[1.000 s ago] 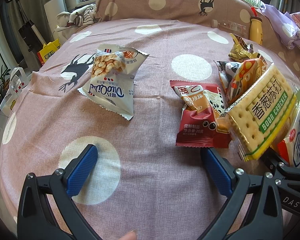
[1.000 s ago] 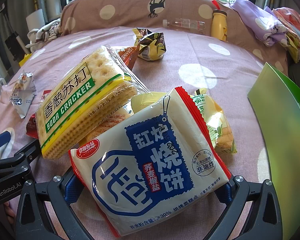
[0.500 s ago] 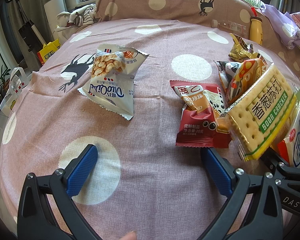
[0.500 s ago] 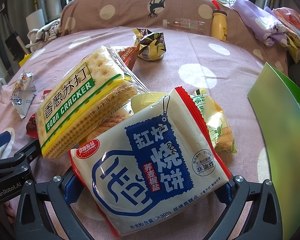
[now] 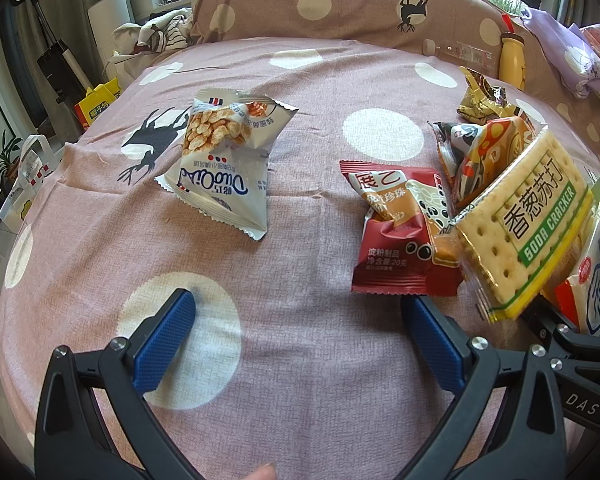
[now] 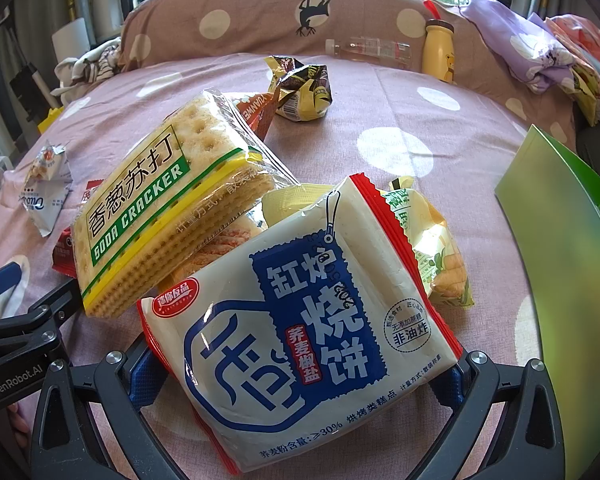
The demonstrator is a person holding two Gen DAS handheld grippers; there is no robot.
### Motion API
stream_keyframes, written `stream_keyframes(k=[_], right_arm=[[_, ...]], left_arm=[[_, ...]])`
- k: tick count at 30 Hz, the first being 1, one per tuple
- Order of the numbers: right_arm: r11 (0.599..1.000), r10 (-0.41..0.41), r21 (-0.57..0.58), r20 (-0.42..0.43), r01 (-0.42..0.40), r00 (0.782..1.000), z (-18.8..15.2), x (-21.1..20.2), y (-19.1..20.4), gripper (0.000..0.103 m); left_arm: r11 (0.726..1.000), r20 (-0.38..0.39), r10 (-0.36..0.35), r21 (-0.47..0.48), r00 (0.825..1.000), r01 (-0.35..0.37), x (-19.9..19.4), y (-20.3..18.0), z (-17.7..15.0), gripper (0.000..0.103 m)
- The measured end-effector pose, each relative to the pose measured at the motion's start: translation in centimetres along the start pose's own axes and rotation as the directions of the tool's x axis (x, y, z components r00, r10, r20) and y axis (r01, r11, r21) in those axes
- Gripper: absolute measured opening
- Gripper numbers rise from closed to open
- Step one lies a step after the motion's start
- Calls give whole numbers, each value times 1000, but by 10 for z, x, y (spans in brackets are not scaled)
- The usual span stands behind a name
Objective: Organize snacks
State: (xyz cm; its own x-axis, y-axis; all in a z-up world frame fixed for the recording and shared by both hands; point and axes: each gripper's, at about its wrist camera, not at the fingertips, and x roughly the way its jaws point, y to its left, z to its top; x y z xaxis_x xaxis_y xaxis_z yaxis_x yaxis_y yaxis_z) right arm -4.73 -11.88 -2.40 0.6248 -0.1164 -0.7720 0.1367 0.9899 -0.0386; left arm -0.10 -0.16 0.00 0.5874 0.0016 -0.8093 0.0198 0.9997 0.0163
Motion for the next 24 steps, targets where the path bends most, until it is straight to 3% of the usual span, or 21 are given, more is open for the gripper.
stream_keyframes(k=[19,24], right_arm=[[1000,0,0,0,0,1000,0,0,1,103],[1000,1,1,1,-1,1000,0,0,0,103]], left_arm=[[1000,-7,12,0,1000,-12,-2,1,0,103],[1000,-66,16,-18,998,-17,-5,3,3,103]])
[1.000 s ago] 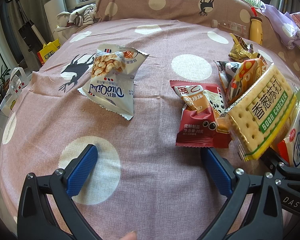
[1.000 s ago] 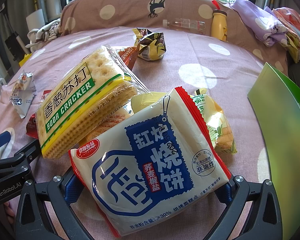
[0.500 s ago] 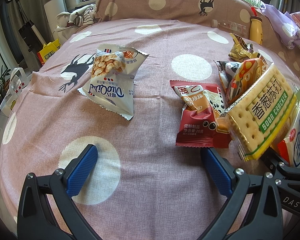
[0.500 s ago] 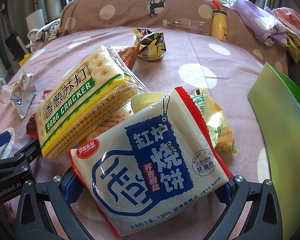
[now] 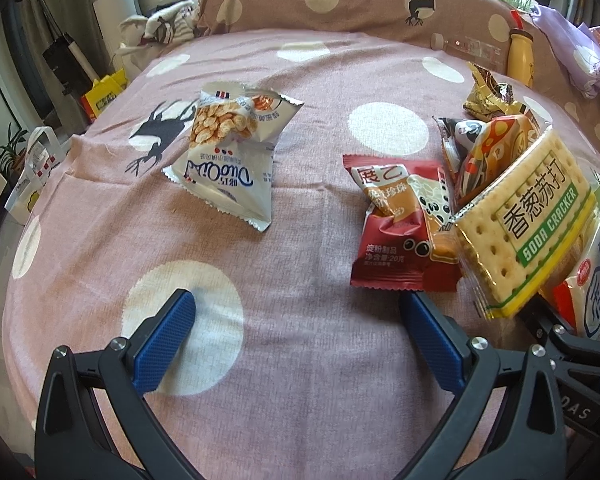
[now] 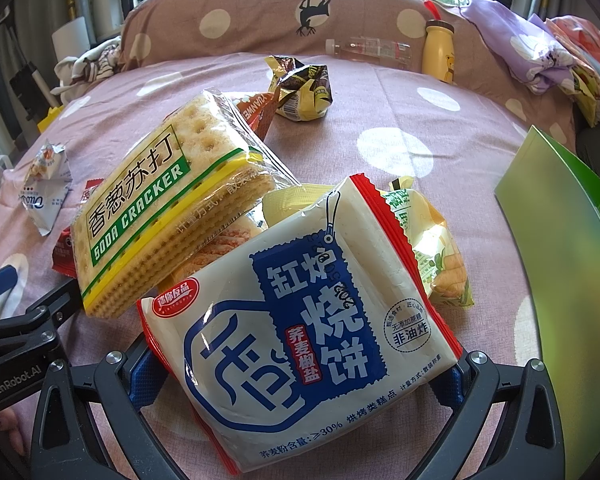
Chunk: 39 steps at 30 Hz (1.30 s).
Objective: Organize snacks
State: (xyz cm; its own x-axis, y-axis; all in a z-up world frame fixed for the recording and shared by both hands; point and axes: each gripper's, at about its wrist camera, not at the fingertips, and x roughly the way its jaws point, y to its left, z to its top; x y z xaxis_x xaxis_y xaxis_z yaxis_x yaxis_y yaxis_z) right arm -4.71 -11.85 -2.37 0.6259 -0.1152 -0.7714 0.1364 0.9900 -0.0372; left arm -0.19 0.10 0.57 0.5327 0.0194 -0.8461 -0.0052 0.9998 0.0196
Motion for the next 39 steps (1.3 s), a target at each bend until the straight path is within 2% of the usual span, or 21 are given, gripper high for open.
stream_keyframes(k=[3,5,8,10,14,15,17,18,20,22,24,26,29,31,33,35,36,39], right_arm=[[1000,-5,-4,0,5,1000,-3,2,-3,103],[1000,5,4,-10,-5,1000,-1,0,-4,103],[999,29,25,-74,-28,997,6,-3,-3,103],[994,89,69,-54,-85,995,8,-19,-10,103],[984,82,152,46,-88,996,16,-55,-25,103],[974,120,182,77,-132,990,18,-65,-30,103],[959,173,210,97,-190,980,21,-74,-35,103],[954,188,218,100,-205,977,22,-76,-34,103],[947,208,231,94,-225,974,23,-76,-33,103],[948,188,246,79,-202,979,24,-74,-32,103],[949,161,260,83,-178,983,23,-78,-36,103],[941,140,296,95,-163,986,21,-82,-49,103],[920,138,362,56,-149,989,12,-78,-68,103],[899,159,415,-12,-140,987,2,-68,-79,100],[881,181,455,-76,-128,980,-8,-57,-87,95],[870,188,479,-106,-115,977,-15,-53,-90,93],[865,196,488,-114,-116,974,-19,-51,-90,92],[865,196,490,-136,-106,971,-25,-47,-90,90]], left_arm=[[999,-45,-37,-18,998,36,-4,5,2,103],[996,-47,-66,-57,997,64,-8,11,2,102],[980,-21,-161,-122,987,158,-20,21,4,101],[963,14,-222,-151,975,222,-29,25,7,101],[909,67,-360,-197,930,366,-42,26,13,98],[893,65,-397,-204,915,402,-43,24,15,98],[874,50,-441,-200,896,442,-44,16,16,97],[872,45,-449,-192,892,449,-46,12,16,96],[881,40,-441,-173,897,441,-49,7,15,92],[882,44,-440,-164,897,441,-52,5,14,89],[875,41,-461,-147,887,461,-55,1,11,87],[869,23,-481,-121,876,480,-54,-5,9,79],[855,-33,-518,-63,855,515,-54,-23,3,76],[831,-73,-556,-34,828,555,-53,-39,-2,73],[798,-114,-599,-4,793,602,-54,-56,-8,68],[777,-149,-619,20,771,629,-53,-72,-15,65],[770,-167,-625,31,763,638,-51,-79,-18,65],[763,-211,-623,45,753,645,-45,-98,-26,63]])
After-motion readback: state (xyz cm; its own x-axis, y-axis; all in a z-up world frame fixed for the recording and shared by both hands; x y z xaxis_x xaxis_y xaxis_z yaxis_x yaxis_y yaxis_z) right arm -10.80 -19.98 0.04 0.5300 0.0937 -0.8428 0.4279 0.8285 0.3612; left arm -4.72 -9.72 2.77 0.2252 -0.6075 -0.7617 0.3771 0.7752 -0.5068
